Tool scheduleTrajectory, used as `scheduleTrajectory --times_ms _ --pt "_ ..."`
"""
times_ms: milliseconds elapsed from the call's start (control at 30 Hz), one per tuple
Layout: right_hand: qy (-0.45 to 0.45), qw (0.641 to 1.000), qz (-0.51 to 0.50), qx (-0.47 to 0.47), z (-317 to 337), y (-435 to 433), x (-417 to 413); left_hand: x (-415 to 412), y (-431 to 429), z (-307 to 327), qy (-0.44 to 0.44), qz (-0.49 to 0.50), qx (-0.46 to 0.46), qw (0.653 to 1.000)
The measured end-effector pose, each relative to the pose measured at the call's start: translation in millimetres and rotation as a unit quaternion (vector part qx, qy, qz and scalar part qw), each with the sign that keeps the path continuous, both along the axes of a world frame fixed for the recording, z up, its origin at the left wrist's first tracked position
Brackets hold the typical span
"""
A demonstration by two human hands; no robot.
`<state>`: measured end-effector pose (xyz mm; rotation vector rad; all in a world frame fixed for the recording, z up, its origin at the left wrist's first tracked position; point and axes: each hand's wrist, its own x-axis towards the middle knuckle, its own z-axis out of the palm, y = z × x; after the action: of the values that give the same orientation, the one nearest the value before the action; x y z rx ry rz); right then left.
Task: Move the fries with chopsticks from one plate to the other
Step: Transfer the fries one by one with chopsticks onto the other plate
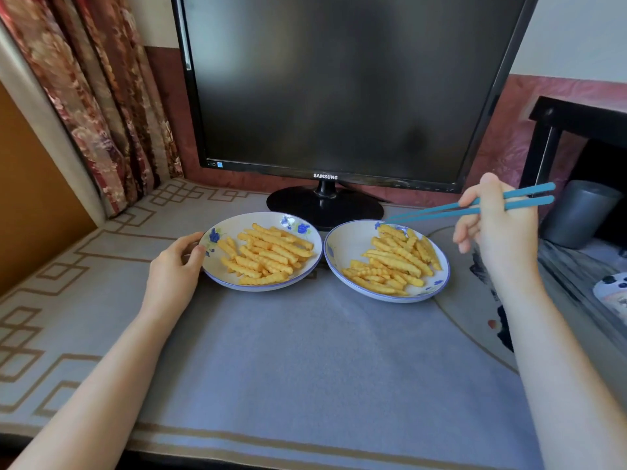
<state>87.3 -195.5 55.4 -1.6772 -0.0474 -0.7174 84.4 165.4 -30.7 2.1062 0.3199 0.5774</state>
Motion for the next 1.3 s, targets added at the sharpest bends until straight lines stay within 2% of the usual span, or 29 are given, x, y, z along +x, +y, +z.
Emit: scheduleTrajectory --times_ms 533,633,767,933,1300 --pt "0.012 0.998 -0.027 -0.055 0.7 -11.4 -2.2 0.0 0.3 0.0 0.003 -0.003 0.001 1.000" --pt "0.002 0.999 -0.034 -0.037 0.1 -7.5 -2.4 -0.3 0.3 0.3 0.002 -0.004 0.002 1.000" --pt "-0.027 0.998 -0.042 0.033 5.4 2.7 -8.4 0.4 0.2 0.5 0.004 -0.002 -0.001 1.000" --pt "-0.031 0.992 0.026 0.120 3.0 40.5 -18.3 -0.5 -0.1 0.6 0.005 -0.002 0.000 1.000" --pt "0.016 0.976 0.208 0.064 -27.8 105.5 -31.9 0.0 0.4 0.1 0.008 0.002 0.000 1.000"
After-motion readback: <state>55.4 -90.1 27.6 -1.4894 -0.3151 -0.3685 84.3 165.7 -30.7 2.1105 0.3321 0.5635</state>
